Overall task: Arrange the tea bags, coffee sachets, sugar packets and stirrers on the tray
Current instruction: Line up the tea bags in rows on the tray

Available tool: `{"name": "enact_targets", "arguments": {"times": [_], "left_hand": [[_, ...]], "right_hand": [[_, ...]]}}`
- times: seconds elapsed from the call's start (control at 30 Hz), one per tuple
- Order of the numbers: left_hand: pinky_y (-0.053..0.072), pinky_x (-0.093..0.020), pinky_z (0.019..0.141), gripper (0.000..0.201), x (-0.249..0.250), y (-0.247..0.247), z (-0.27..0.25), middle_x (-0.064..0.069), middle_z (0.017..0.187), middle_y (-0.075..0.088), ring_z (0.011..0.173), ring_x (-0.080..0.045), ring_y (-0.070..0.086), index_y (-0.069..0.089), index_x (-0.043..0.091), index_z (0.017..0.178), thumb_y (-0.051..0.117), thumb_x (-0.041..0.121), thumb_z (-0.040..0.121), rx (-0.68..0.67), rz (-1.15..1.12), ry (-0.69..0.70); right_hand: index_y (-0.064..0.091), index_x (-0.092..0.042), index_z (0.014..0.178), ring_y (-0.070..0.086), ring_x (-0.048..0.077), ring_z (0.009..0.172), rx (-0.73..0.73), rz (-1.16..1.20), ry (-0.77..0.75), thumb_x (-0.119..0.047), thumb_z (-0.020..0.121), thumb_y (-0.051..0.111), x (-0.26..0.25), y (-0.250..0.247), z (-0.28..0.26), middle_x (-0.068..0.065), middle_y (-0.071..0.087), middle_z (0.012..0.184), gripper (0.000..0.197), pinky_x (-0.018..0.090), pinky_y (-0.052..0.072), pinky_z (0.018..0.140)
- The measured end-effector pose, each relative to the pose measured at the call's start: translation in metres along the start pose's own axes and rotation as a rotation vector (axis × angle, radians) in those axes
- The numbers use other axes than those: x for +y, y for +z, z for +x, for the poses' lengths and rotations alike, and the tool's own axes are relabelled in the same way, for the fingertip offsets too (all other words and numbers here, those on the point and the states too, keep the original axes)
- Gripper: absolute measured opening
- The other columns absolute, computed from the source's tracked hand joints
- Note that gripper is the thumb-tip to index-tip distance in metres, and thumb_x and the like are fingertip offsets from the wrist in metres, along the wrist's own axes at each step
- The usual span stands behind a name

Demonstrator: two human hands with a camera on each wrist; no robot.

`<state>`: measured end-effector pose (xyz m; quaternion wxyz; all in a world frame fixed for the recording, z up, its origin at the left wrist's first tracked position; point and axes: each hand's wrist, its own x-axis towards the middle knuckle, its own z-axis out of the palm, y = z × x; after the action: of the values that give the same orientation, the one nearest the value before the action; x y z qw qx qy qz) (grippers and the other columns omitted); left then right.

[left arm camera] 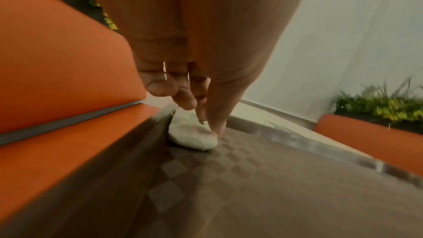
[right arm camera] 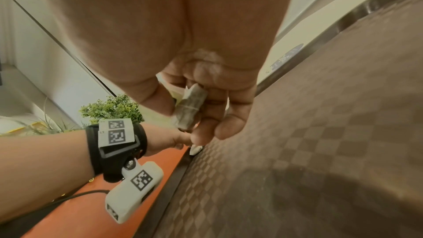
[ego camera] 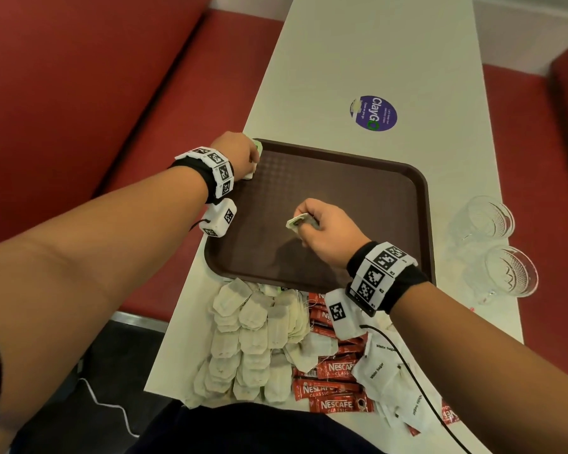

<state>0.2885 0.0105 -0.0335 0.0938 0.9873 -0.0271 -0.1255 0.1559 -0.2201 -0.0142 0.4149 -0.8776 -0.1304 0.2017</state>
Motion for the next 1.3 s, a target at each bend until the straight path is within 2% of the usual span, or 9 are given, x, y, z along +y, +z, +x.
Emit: {"name": "enact_targets", "arguments": {"times": [0.1, 0.2, 0.33, 0.47, 0.6, 0.83, 1.07, 1.17, 1.3], "left_hand": [[0.051, -0.034, 0.088, 0.023, 0.007, -0.001, -0.002, -0.005, 0.120, 0.067, 0.109, -0.028, 0.062, 0.074, 0.023, 0.115, 0.065, 0.022, 0.093, -0.051, 0.062, -0.002], [0.048, -0.033, 0.086, 0.025, 0.011, -0.006, -0.008, -0.006, 0.118, 0.067, 0.109, -0.027, 0.061, 0.071, 0.020, 0.118, 0.063, 0.025, 0.095, -0.017, 0.036, 0.021], [0.047, -0.029, 0.083, 0.024, 0.023, -0.022, -0.038, 0.004, 0.104, 0.067, 0.092, -0.015, 0.061, 0.072, 0.025, 0.109, 0.061, 0.041, 0.095, 0.172, -0.287, 0.124], [0.049, -0.023, 0.073, 0.032, 0.037, -0.034, -0.089, 0.013, 0.085, 0.069, 0.078, -0.005, 0.062, 0.073, 0.031, 0.098, 0.066, 0.058, 0.084, 0.045, -0.515, 0.313], [0.050, -0.026, 0.070, 0.016, 0.037, -0.027, -0.114, 0.012, 0.083, 0.069, 0.075, -0.006, 0.060, 0.075, 0.026, 0.099, 0.071, 0.037, 0.089, 0.027, -0.399, 0.439], [0.044, -0.018, 0.069, 0.004, 0.028, -0.022, -0.126, 0.014, 0.078, 0.066, 0.070, 0.002, 0.057, 0.072, 0.024, 0.094, 0.070, 0.027, 0.092, 0.106, -0.532, 0.373], [0.053, -0.027, 0.078, 0.008, 0.017, -0.025, -0.129, 0.007, 0.085, 0.074, 0.083, -0.010, 0.068, 0.074, 0.025, 0.094, 0.076, 0.029, 0.087, 0.026, -0.720, 0.338], [0.052, -0.026, 0.079, 0.009, 0.013, -0.026, -0.128, 0.009, 0.087, 0.074, 0.084, -0.008, 0.067, 0.074, 0.030, 0.095, 0.077, 0.031, 0.086, -0.023, -0.639, 0.351], [0.050, -0.029, 0.077, 0.011, 0.003, -0.029, -0.112, 0.002, 0.088, 0.070, 0.080, -0.013, 0.062, 0.073, 0.023, 0.100, 0.073, 0.026, 0.089, 0.135, -0.483, 0.244]], "right_hand": [[0.055, -0.025, 0.099, 0.064, 0.015, 0.064, -0.006, 0.034, 0.022, -0.014, 0.098, 0.049, 0.001, -0.001, 0.000, 0.000, 0.067, 0.077, 0.012, 0.032, 0.053, 0.064], [0.050, -0.027, 0.101, 0.070, 0.018, 0.064, -0.017, 0.076, 0.020, -0.020, 0.103, 0.043, 0.000, 0.000, 0.001, 0.001, 0.073, 0.085, 0.010, 0.040, 0.060, 0.068], [0.044, -0.023, 0.107, 0.072, 0.021, 0.064, -0.022, 0.106, 0.007, -0.023, 0.106, 0.039, -0.007, -0.001, 0.001, 0.000, 0.075, 0.088, 0.005, 0.045, 0.061, 0.069], [0.043, -0.021, 0.110, 0.072, 0.020, 0.065, 0.016, 0.096, -0.011, -0.025, 0.106, 0.044, -0.013, -0.001, 0.002, -0.001, 0.072, 0.090, 0.006, 0.049, 0.061, 0.072], [0.040, -0.018, 0.109, 0.073, 0.024, 0.065, 0.039, 0.193, -0.027, -0.023, 0.100, 0.058, -0.020, 0.001, 0.005, 0.002, 0.073, 0.087, 0.021, 0.047, 0.062, 0.064], [0.069, -0.013, 0.095, 0.072, 0.016, 0.075, 0.124, 0.153, -0.037, -0.020, 0.085, 0.078, -0.021, 0.008, 0.010, 0.002, 0.075, 0.086, 0.015, 0.039, 0.061, 0.073], [0.072, -0.014, 0.076, 0.064, 0.017, 0.075, 0.229, 0.017, -0.128, -0.029, 0.078, 0.083, -0.029, 0.007, 0.017, -0.001, 0.071, 0.082, 0.019, 0.036, 0.054, 0.071], [0.074, -0.017, 0.083, 0.065, 0.014, 0.075, 0.222, 0.039, -0.096, -0.031, 0.079, 0.083, -0.028, 0.009, 0.018, -0.004, 0.071, 0.082, 0.017, 0.030, 0.054, 0.069], [0.064, -0.027, 0.118, 0.063, 0.006, 0.076, 0.123, 0.029, -0.052, -0.032, 0.082, 0.081, -0.022, 0.011, 0.011, -0.014, 0.067, 0.100, 0.040, 0.022, 0.053, 0.074]]}}
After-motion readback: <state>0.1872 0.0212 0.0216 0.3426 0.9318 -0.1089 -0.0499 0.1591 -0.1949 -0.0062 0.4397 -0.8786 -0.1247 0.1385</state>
